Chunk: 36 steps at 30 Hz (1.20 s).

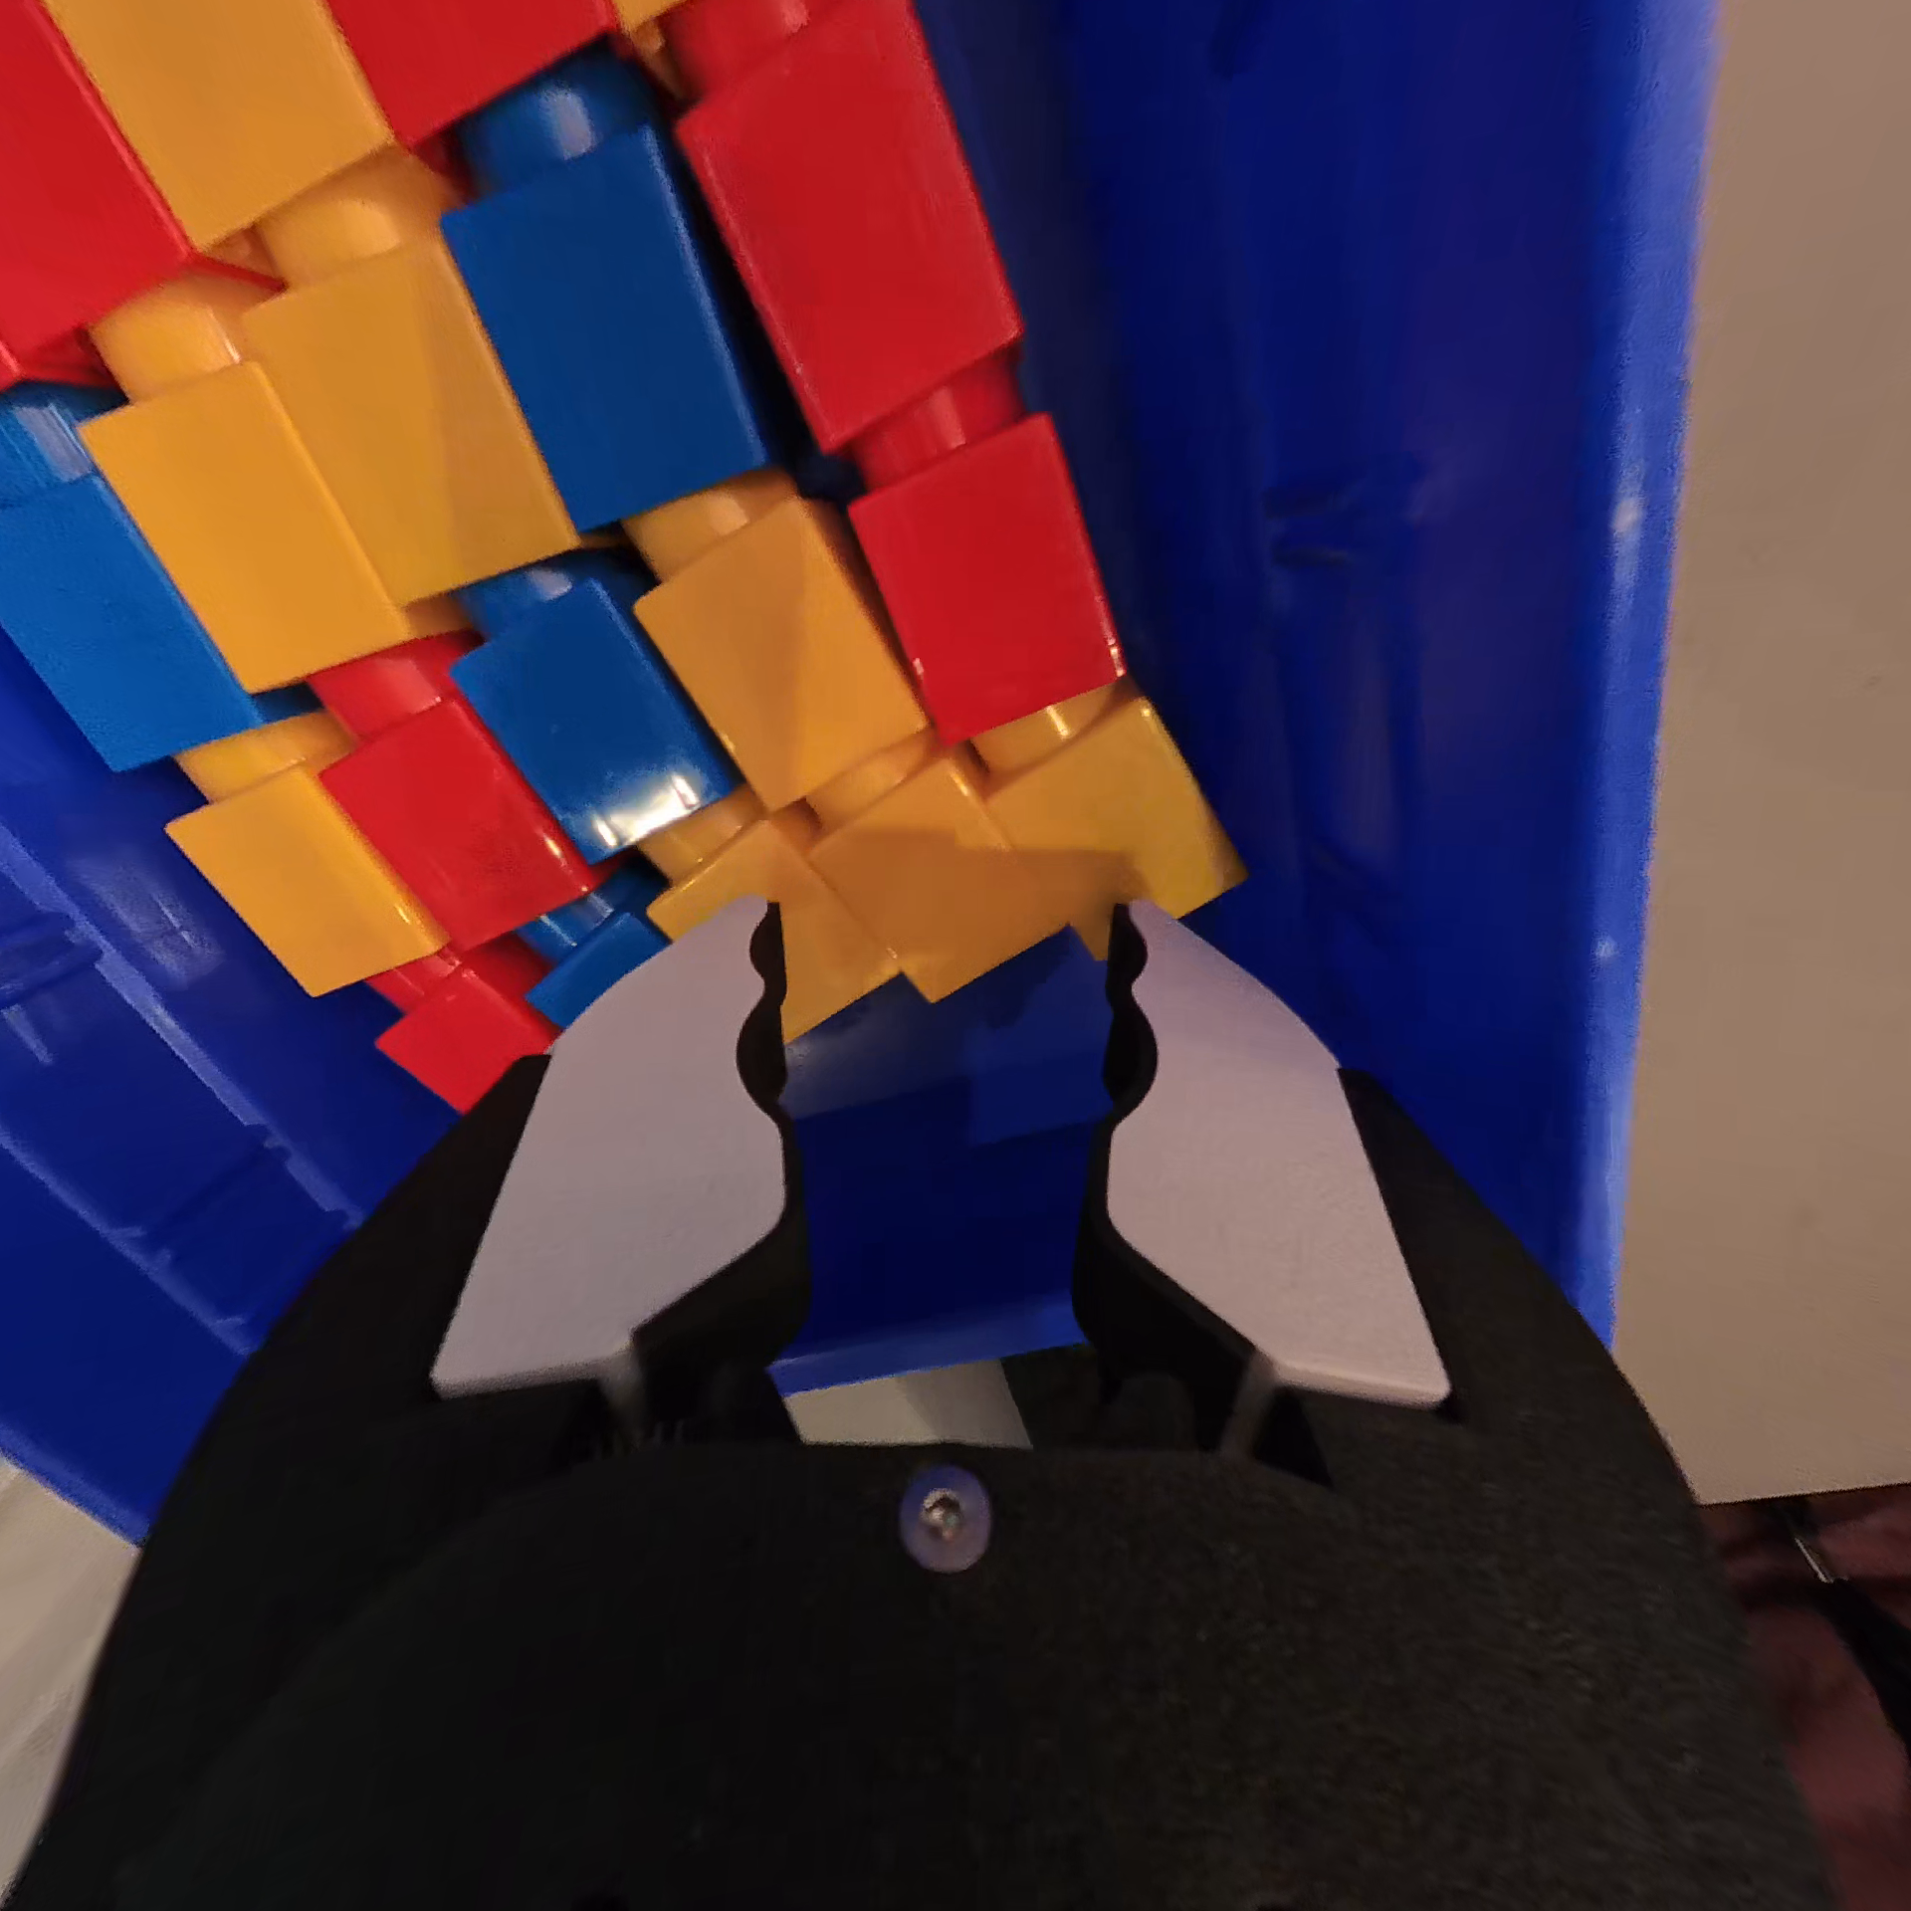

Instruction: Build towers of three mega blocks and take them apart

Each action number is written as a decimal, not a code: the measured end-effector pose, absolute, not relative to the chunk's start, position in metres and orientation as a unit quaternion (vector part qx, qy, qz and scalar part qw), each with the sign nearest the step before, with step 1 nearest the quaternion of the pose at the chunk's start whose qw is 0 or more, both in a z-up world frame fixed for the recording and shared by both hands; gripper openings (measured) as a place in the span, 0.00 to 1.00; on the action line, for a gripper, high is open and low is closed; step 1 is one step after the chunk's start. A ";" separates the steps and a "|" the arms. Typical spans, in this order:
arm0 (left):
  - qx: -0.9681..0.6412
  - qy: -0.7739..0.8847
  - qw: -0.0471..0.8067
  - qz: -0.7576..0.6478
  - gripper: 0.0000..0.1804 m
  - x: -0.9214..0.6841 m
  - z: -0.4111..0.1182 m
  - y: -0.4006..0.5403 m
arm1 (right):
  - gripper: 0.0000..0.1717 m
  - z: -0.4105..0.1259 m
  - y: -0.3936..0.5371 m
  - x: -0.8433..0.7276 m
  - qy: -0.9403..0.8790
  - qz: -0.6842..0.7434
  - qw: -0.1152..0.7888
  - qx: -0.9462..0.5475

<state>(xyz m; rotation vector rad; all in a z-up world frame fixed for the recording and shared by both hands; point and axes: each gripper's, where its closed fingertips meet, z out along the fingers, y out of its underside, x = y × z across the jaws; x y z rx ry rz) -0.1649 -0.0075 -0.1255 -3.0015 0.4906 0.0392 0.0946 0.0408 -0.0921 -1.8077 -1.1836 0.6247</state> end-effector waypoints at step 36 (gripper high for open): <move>-0.992 -0.037 0.065 0.105 0.22 -0.275 -0.122 -0.012 | 0.36 -0.084 0.030 0.086 -0.495 0.264 0.426 -0.710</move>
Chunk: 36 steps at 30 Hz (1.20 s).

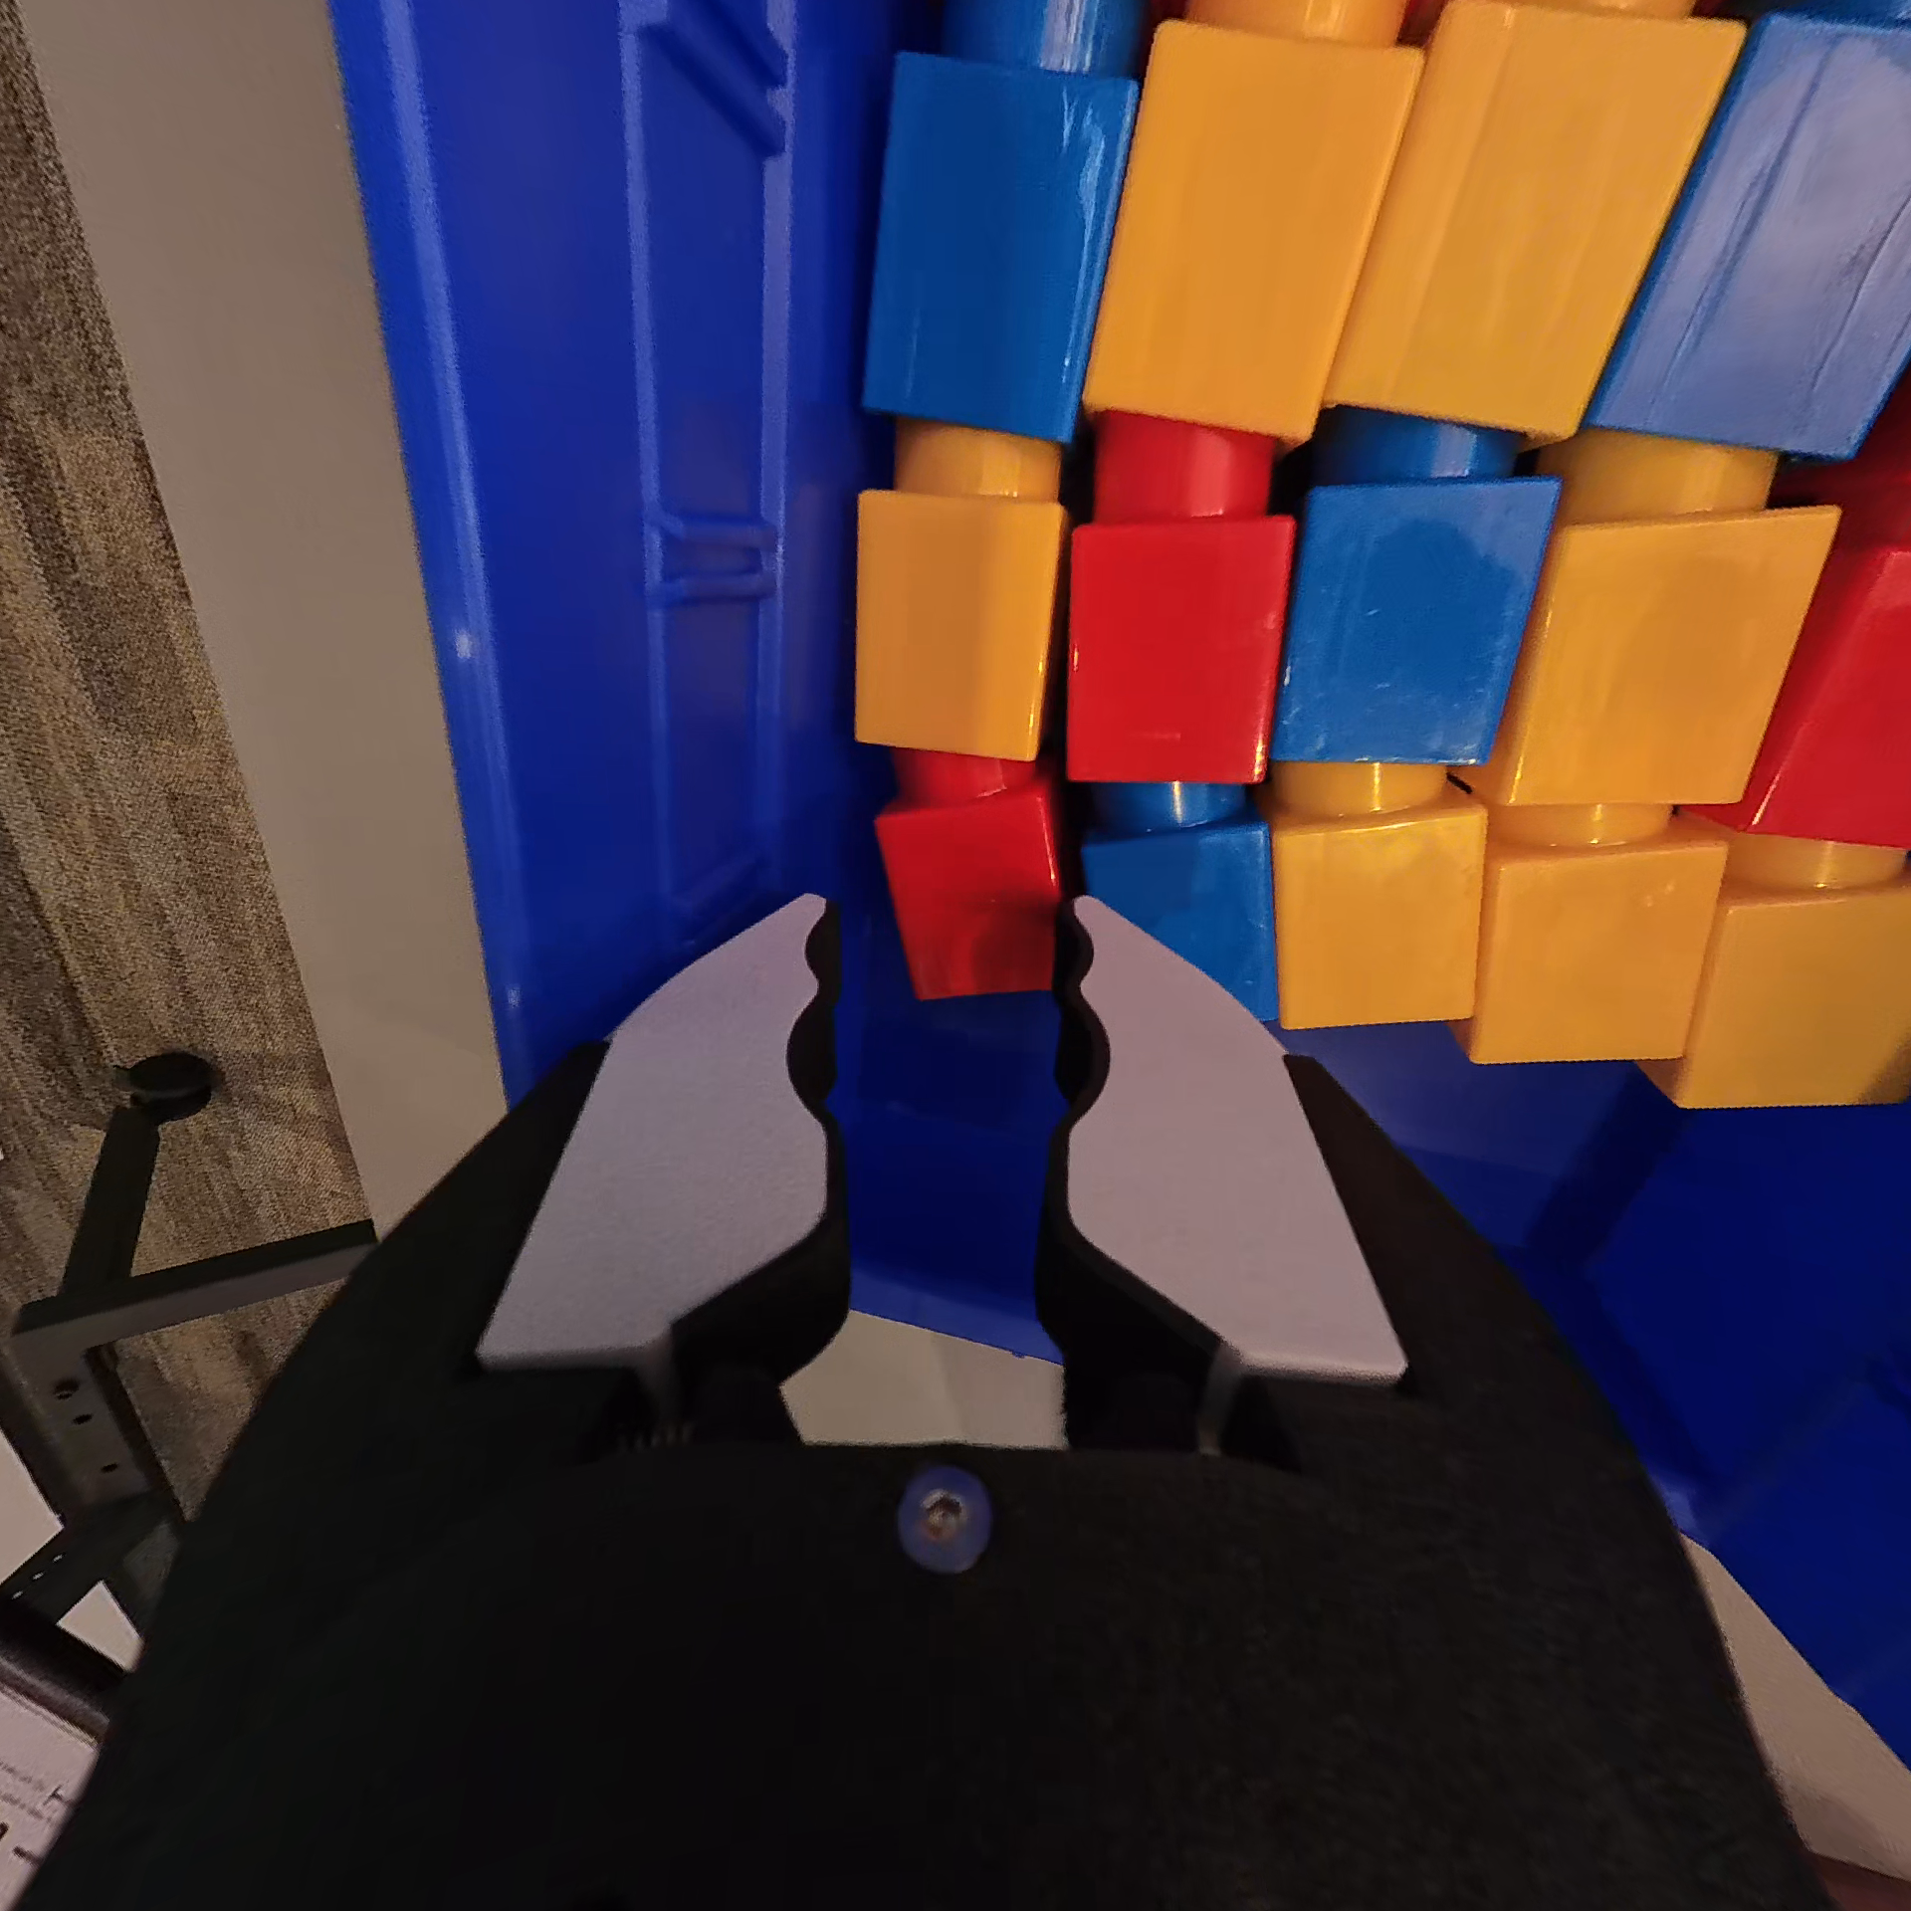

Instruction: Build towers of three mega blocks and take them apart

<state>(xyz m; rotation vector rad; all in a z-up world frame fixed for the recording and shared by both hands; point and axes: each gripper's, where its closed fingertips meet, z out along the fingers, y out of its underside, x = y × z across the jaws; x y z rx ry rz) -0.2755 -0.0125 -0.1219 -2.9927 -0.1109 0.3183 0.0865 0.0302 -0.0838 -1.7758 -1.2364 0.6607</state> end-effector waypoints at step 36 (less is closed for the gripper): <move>-0.997 -0.018 0.076 0.022 0.24 -0.258 -0.139 -0.048 | 0.36 -0.059 0.013 0.073 -0.523 0.281 0.433 -0.678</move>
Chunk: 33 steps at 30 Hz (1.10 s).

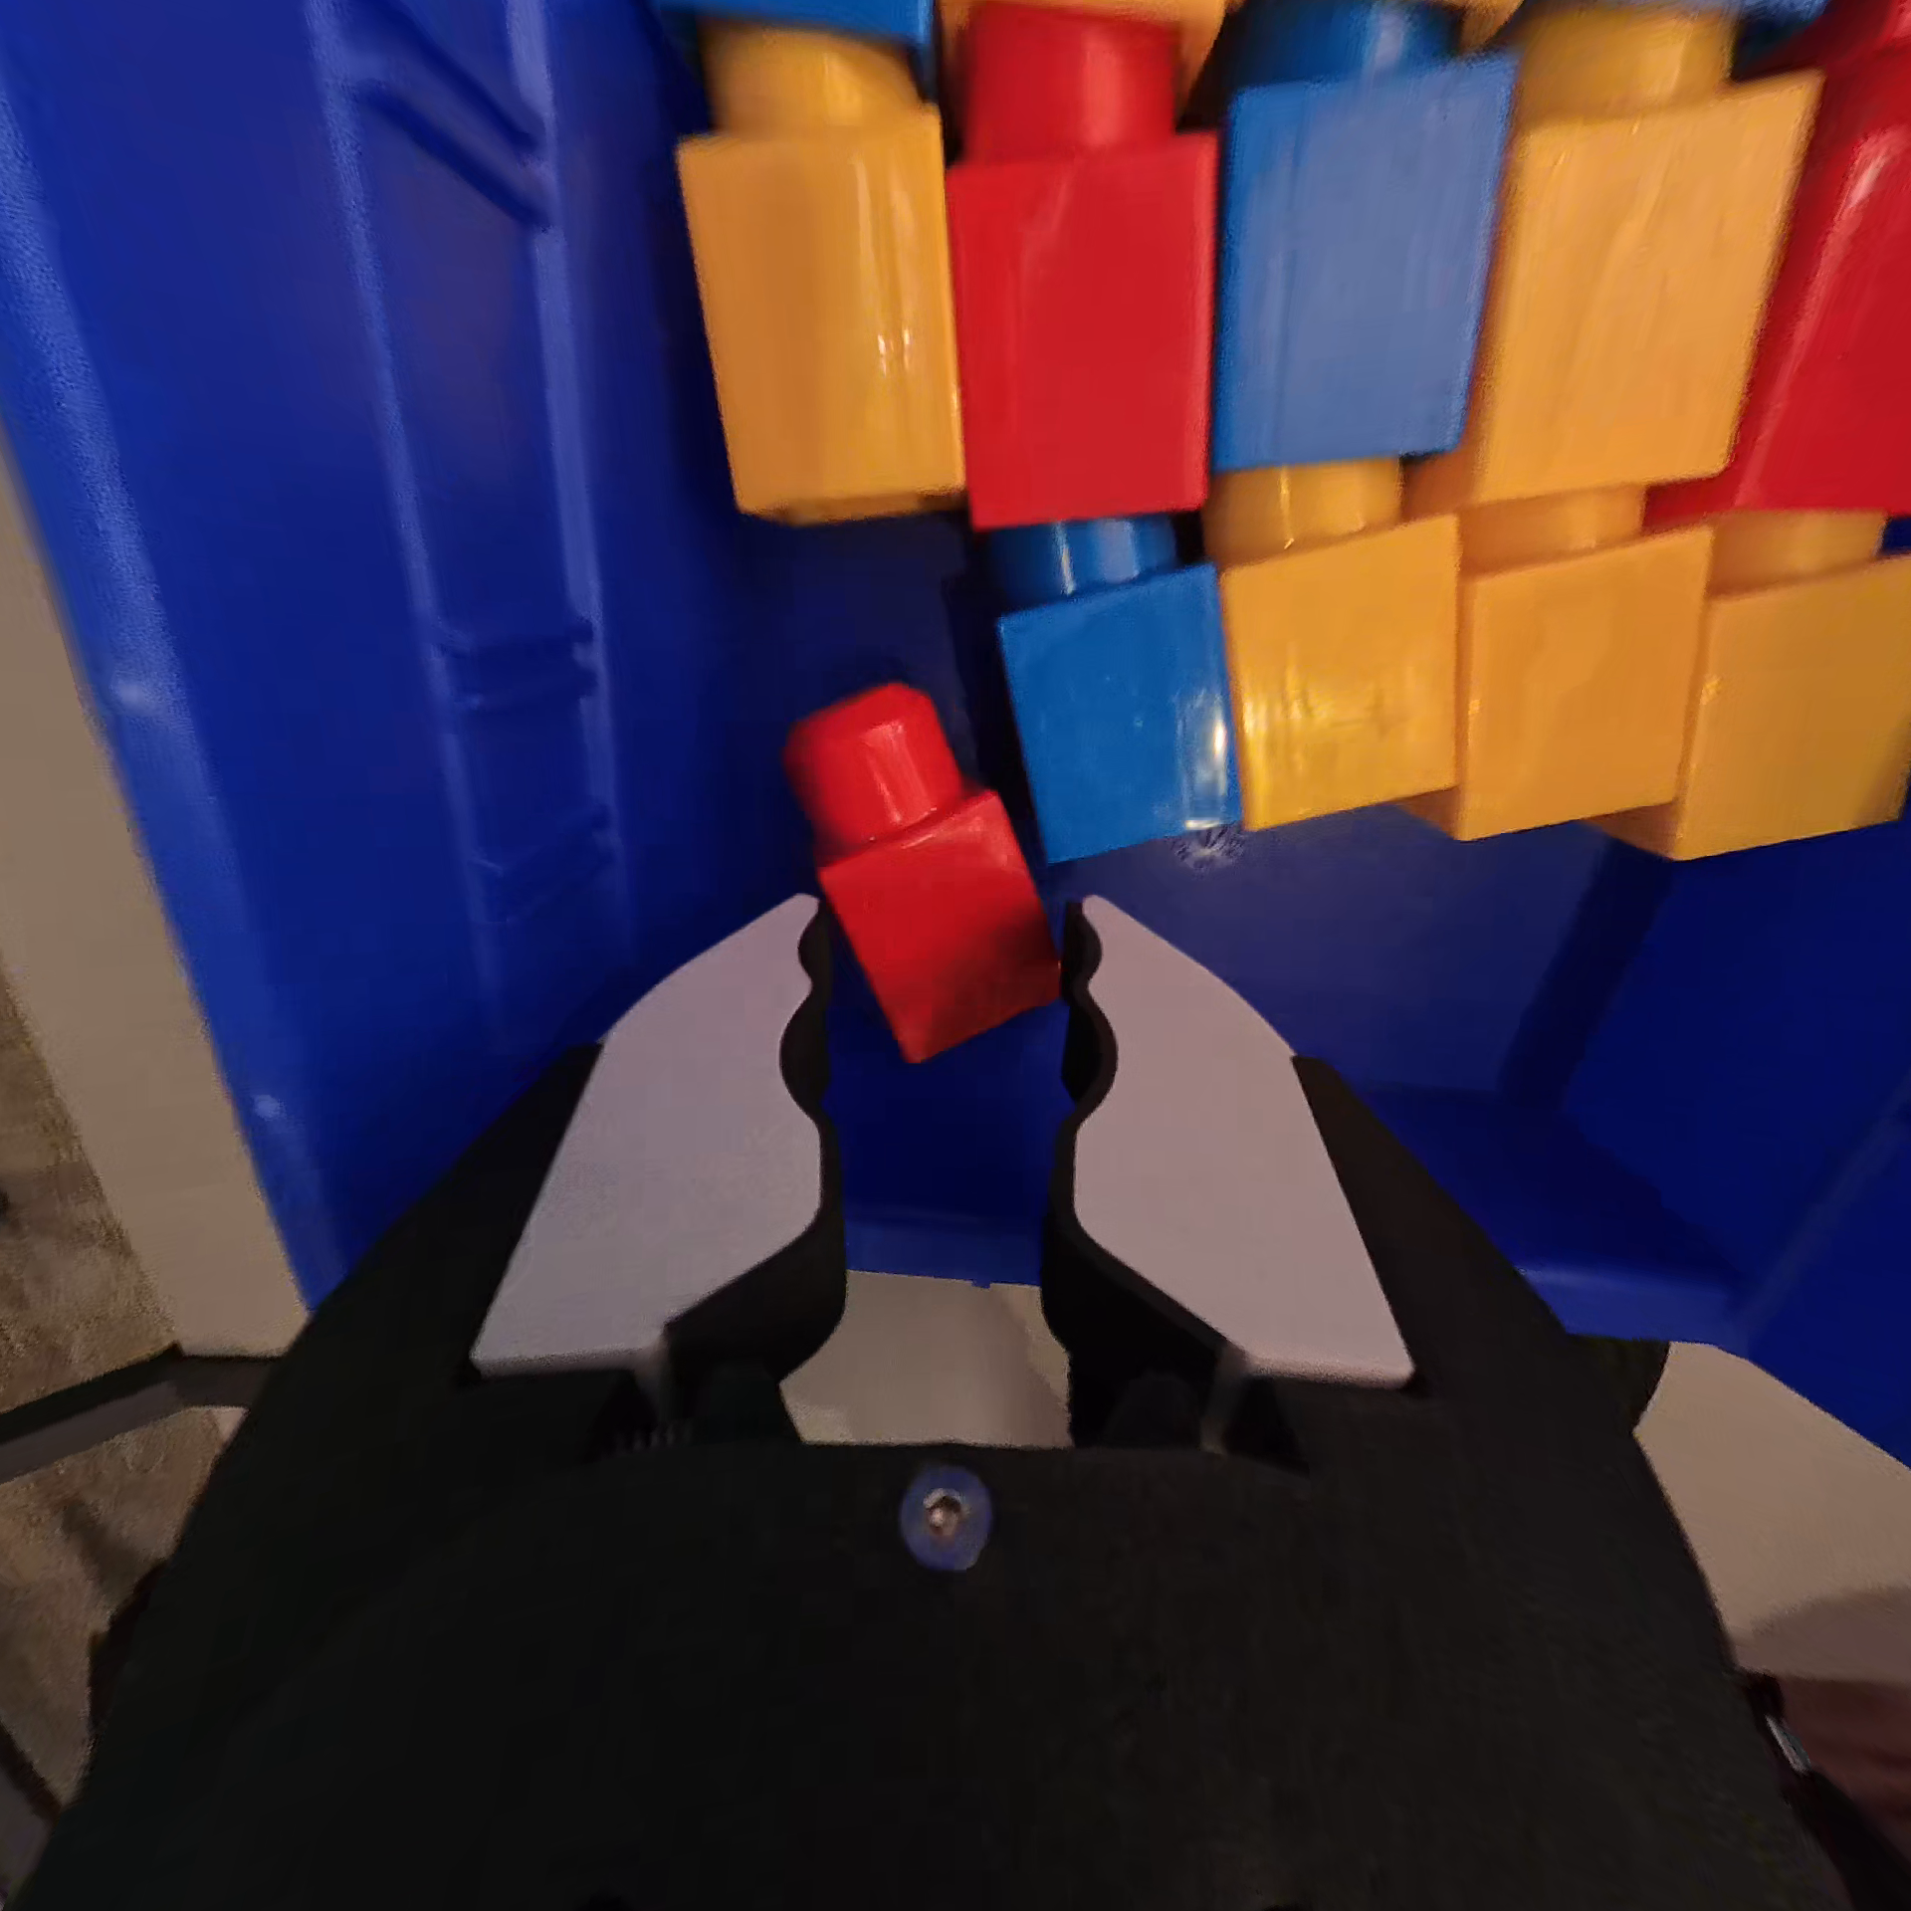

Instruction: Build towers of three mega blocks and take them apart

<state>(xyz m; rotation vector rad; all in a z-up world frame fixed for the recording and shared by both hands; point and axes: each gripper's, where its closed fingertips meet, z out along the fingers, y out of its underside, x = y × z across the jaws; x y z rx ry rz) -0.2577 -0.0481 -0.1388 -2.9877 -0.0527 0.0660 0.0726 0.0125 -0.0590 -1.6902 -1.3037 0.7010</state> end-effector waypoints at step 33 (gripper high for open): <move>-0.923 0.121 0.353 -0.091 0.21 -0.165 0.021 -0.058 | 0.36 -0.038 0.019 0.080 -0.507 0.275 0.471 -0.667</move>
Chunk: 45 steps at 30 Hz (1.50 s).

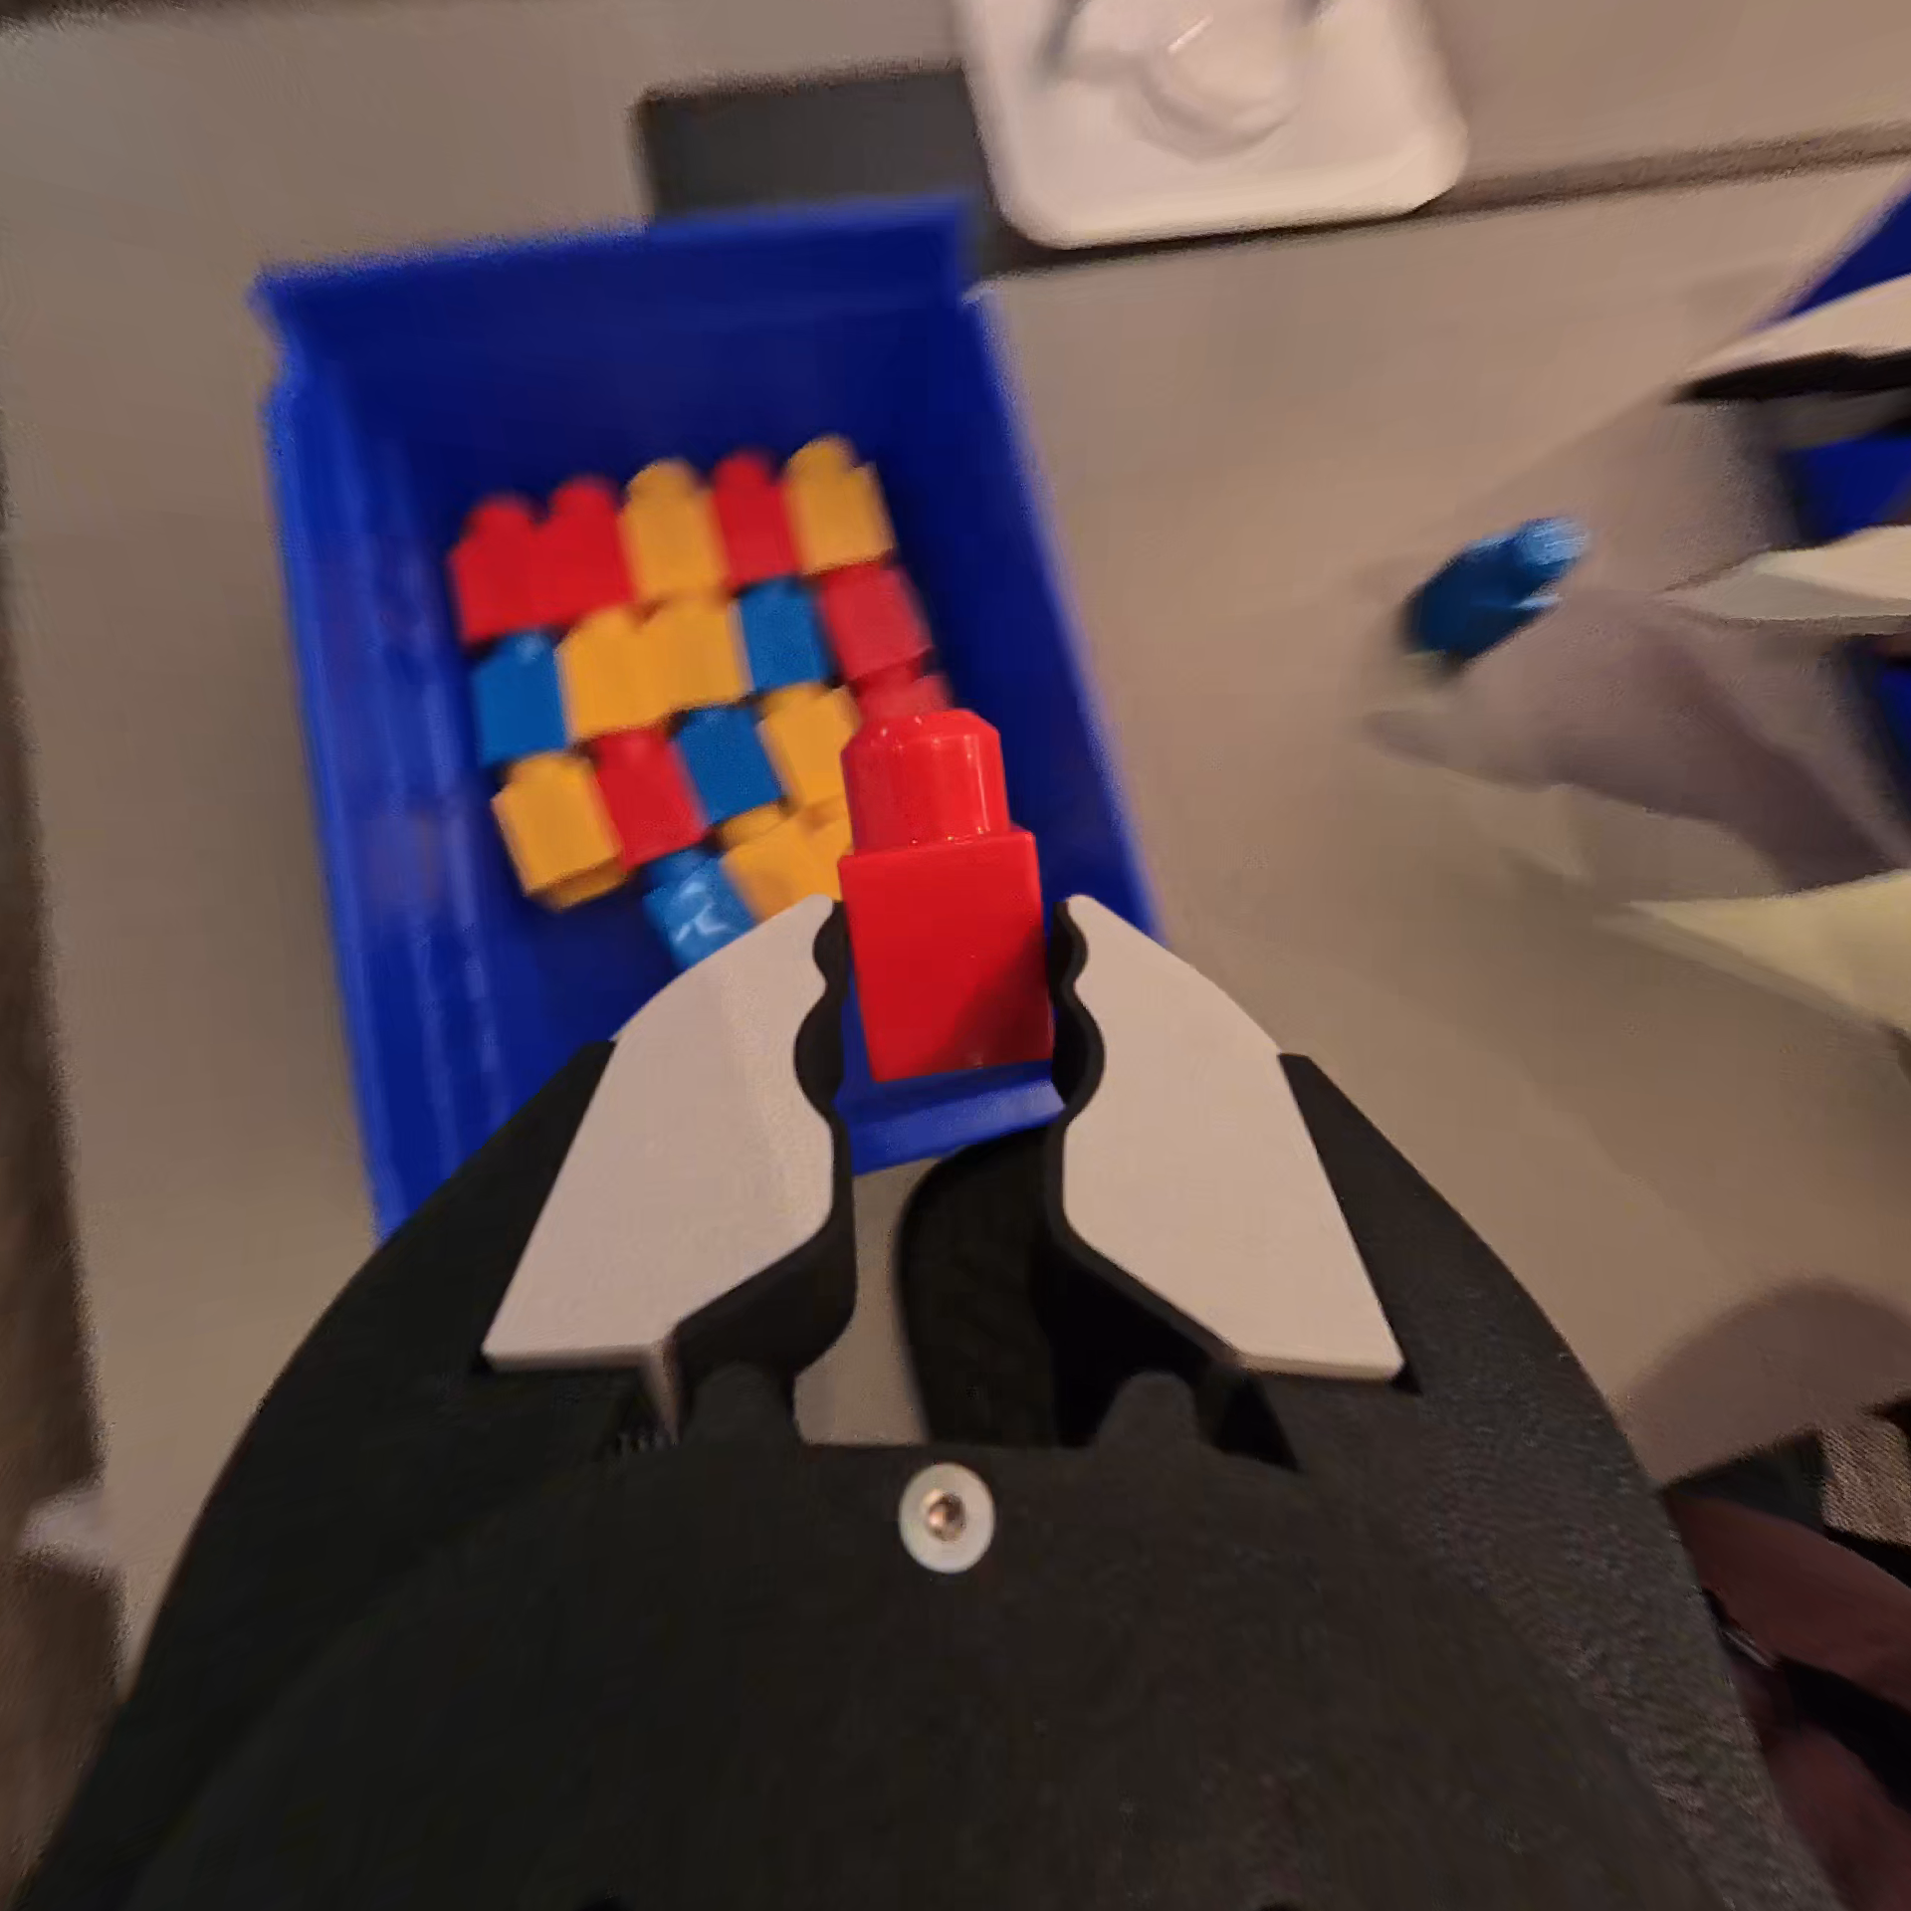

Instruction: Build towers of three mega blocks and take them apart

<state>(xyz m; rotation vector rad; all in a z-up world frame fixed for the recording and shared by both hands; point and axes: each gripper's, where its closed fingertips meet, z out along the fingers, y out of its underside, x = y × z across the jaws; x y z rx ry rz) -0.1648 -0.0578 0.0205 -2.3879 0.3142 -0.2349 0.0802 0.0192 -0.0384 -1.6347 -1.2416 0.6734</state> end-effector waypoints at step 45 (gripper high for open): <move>-0.697 0.459 0.358 -0.419 0.20 0.091 0.037 -0.063 | 0.17 0.075 -0.060 0.065 -0.415 0.645 0.444 -0.462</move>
